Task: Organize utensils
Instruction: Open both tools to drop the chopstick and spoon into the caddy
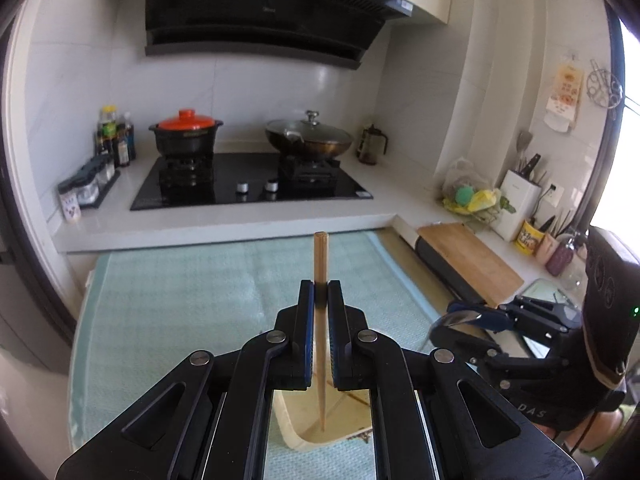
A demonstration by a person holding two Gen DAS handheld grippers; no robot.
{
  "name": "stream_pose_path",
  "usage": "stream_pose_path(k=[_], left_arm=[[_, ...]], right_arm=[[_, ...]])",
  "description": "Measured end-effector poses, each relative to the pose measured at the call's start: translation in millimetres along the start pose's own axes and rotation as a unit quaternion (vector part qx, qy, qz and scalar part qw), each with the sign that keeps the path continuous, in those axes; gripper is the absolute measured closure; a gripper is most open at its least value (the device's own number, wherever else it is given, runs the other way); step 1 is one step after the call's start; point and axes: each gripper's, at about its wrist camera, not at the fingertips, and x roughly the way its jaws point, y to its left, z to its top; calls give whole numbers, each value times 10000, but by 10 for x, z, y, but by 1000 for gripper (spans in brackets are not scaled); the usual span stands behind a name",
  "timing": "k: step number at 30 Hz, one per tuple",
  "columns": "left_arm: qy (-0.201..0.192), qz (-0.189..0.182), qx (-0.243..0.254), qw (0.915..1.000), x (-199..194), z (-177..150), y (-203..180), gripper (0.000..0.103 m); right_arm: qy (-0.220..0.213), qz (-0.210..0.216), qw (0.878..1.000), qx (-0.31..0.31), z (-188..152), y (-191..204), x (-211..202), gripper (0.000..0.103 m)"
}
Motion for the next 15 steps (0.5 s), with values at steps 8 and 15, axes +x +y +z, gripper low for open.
stream_pose_path(k=[8, 15], left_arm=[[771, 132, -216, 9967, 678, -313, 87, 98], [822, 470, -320, 9950, 593, -398, 122, 43]], right_arm=[[893, 177, 9944, 537, -297, -247, 799, 69], [858, 111, 9942, 632, -327, -314, 810, 51]])
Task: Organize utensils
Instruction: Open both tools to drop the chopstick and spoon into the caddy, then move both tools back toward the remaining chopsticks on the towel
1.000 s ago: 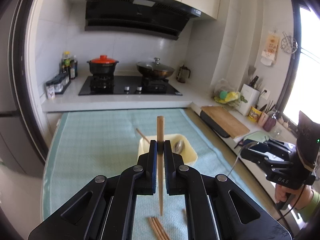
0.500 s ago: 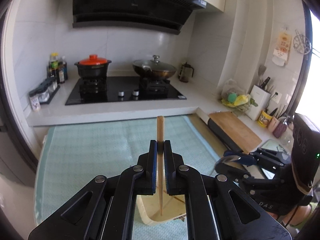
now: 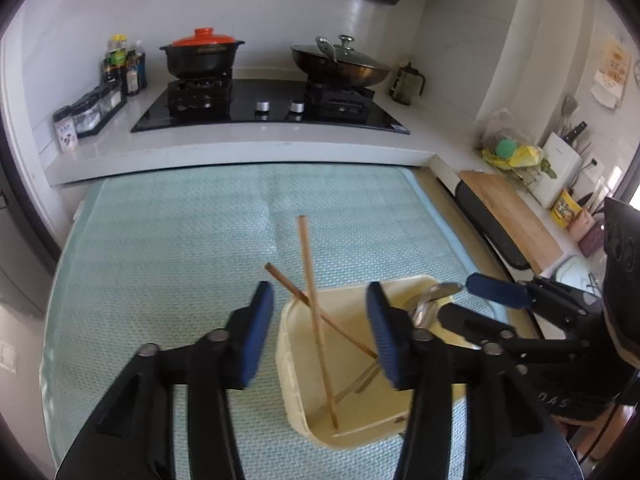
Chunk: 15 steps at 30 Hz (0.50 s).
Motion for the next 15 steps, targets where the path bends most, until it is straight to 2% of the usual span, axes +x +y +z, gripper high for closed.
stream_pose_path(k=[4, 8, 11, 15], left_arm=[[-182, 187, 190, 9995, -441, -42, 62, 37], [-430, 458, 582, 9963, -1099, -254, 92, 23], [-571, 584, 857, 9930, -1600, -568, 97, 14], [-649, 633, 1054, 9903, -2106, -1154, 72, 8]], right_arm=[[-392, -156, 9989, -217, 36, 62, -472, 51], [-805, -242, 9957, -401, -58, 171, -1102, 50], [-1069, -307, 9924, -527, -272, 272, -1563, 43], [-1219, -385, 9897, -652, -719, 436, -2021, 43]])
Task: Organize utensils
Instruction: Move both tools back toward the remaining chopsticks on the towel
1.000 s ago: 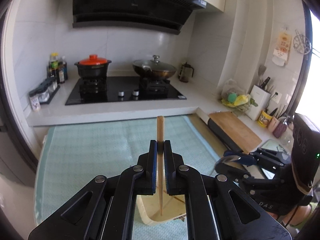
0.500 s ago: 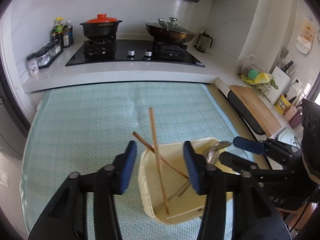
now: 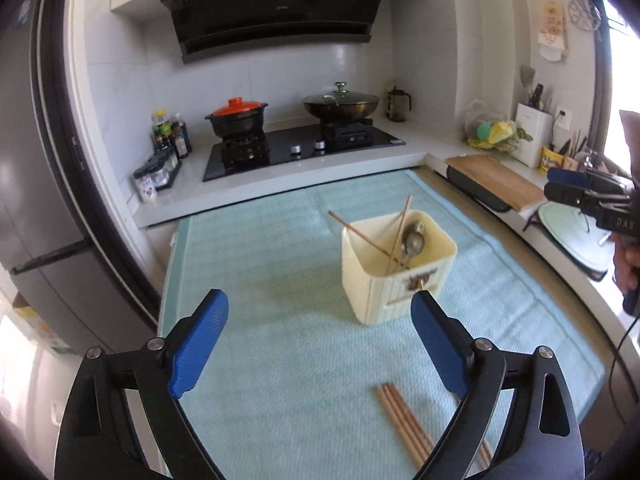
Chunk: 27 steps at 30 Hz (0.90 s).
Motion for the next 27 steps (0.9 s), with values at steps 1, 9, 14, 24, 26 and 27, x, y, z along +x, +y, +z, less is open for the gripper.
stream_pose_path(k=[1, 9, 14, 24, 26, 27], left_arm=[[0, -20, -11, 10000, -112, -148, -26, 6], [36, -24, -706, 9975, -492, -1339, -288, 5], [81, -398, -1528, 9874, -522, -1795, -379, 6], [19, -301, -1501, 9882, -543, -1903, -549, 6], [29, -313, -1553, 9874, -505, -1901, -558, 5], [57, -289, -1561, 9873, -480, -1907, -566, 5]], right_arm=[[-16, -40, 10000, -52, -108, 57, -118, 43], [37, -387, 9991, -183, -1358, 645, -652, 43], [284, -629, 9975, 128, -2151, 927, -722, 43], [546, -879, 9942, 306, -2599, 944, -929, 43], [496, -905, 9940, 367, -2605, 907, -952, 43], [463, -924, 9939, 387, -2612, 890, -962, 43]])
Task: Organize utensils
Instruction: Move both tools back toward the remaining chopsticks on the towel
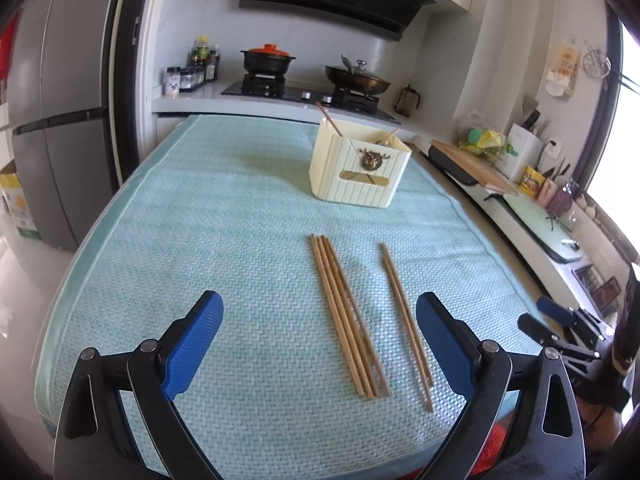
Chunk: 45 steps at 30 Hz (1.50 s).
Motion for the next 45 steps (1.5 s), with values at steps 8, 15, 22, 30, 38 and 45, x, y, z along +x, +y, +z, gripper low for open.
stream_pose_path(k=[8, 15, 22, 30, 38, 45], left_arm=[[115, 321, -42, 9994, 7, -68, -28, 5], [56, 507, -88, 9987, -43, -69, -56, 5], [289, 542, 104, 9981, 262, 49, -170, 5], [301, 519, -127, 9981, 397, -84, -36, 5], [386, 432, 144, 9982, 527, 44, 108, 5], [527, 358, -197, 9978, 835, -17, 251, 5]], right_arm=[[-62, -53, 9997, 232, -40, -187, 101, 43], [-285, 34, 9990, 346, -10, -289, 67, 43], [-68, -39, 9983, 577, -92, -479, 160, 43], [246, 82, 9991, 329, -62, -440, 290, 43], [1, 278, 9992, 301, 58, -186, 304, 43], [425, 624, 9970, 155, 101, 42, 654, 43]])
